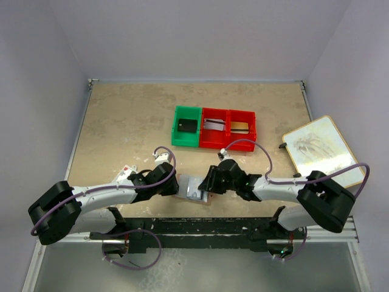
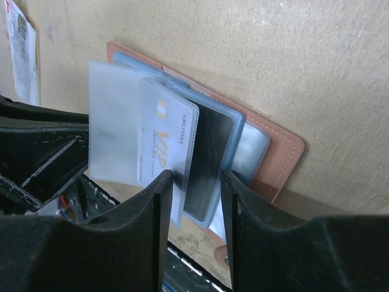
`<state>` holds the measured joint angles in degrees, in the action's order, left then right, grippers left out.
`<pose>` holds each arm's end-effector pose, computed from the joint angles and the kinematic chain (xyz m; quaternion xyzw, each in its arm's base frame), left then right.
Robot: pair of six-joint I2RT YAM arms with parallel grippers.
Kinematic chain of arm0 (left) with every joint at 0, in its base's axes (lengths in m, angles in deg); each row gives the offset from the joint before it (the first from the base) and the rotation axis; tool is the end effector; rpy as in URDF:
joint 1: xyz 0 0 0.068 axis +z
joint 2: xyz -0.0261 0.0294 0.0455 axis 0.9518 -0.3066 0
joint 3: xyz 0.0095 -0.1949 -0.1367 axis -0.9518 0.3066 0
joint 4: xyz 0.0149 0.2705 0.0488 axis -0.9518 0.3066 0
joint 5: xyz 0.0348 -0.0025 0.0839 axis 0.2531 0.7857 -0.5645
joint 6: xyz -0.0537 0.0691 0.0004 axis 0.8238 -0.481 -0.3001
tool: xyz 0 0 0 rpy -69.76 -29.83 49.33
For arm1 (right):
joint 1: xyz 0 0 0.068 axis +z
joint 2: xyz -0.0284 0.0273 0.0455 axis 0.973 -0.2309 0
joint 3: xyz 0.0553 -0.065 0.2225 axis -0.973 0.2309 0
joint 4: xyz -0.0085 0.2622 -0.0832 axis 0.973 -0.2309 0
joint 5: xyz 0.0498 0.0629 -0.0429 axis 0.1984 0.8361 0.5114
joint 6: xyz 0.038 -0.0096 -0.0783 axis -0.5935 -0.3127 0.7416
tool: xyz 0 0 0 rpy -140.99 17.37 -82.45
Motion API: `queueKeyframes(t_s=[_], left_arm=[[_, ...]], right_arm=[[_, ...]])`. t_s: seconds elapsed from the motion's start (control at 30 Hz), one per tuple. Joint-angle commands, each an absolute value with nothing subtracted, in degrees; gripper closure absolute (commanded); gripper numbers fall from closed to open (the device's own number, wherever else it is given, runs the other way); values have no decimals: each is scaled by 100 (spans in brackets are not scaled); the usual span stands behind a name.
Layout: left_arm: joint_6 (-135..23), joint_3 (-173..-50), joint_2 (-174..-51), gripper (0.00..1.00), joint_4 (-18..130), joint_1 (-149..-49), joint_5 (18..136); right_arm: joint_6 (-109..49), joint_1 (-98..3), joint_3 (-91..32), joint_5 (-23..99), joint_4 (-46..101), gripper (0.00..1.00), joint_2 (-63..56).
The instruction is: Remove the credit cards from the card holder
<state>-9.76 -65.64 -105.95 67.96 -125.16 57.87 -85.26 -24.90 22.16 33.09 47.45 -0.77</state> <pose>0.1688 -0.2000 0.0750 -0.0708 0.9409 -0.2122 0.2542 0.1814 0.2362 0.0751 0.0682 0.8831 0.4000 0.2356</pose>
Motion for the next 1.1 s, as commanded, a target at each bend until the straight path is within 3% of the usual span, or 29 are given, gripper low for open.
queueKeyframes(t_s=[0.0, 0.5, 0.8, 1.07], left_arm=[[-1007, -6648, -10647, 79, 6771, -12558, 5827], [-1010, -6619, -10674, 79, 6737, -12558, 5804], [-1002, -6568, -10663, 79, 6706, -12558, 5819], [-971, -6499, -10606, 79, 6664, -12558, 5792]], right_arm=[[-8189, -2468, 1841, 2980, 4290, 58, -231], [-7459, -2396, 979, 2948, 3478, 51, -222], [-7350, -2356, 864, 3159, 3621, 39, -170], [-7375, -2325, 726, 3233, 3753, 38, -70]])
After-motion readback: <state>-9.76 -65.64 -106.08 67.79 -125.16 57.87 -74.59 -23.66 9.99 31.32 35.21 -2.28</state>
